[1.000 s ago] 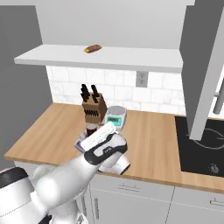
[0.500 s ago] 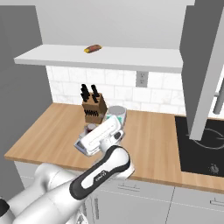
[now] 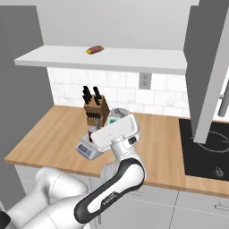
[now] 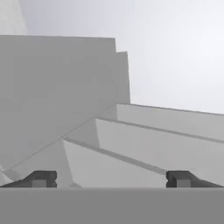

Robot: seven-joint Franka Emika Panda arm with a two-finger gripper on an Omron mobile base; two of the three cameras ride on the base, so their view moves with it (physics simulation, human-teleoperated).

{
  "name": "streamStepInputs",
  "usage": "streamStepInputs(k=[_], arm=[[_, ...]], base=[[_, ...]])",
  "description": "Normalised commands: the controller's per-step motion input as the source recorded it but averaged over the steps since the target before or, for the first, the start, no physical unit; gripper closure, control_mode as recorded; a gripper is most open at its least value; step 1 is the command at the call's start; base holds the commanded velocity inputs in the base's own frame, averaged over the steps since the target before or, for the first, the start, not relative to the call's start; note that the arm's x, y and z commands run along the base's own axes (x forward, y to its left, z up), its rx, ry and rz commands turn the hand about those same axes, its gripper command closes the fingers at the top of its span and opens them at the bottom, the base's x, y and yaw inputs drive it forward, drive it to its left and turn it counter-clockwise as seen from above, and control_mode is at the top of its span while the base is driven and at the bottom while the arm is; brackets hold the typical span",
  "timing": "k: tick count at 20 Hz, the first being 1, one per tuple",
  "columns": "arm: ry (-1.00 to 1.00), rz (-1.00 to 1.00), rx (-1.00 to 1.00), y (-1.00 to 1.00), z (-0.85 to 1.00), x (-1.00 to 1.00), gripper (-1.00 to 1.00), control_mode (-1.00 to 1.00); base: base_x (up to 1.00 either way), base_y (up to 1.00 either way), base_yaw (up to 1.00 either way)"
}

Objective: Pick the canned food and place it on the digital scale for weighing, and close the cabinet.

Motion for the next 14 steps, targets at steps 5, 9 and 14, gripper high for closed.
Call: streamStepInputs(k=[5, 9, 14], arm=[[-0.09, -0.14, 0.07, -0.99, 0.61, -0.58, -1.00, -1.00], [-0.05, -0.14, 0.08, -0.99, 0.42, -0.89, -1.00, -1.00], [-0.02, -0.12, 0.16, -0.76, 0.14, -0.88, -1.00, -1.00]], base=[[0.00, 0.00, 0.00], [0.00, 0.00, 0.00], [0.00, 0.00, 0.00]])
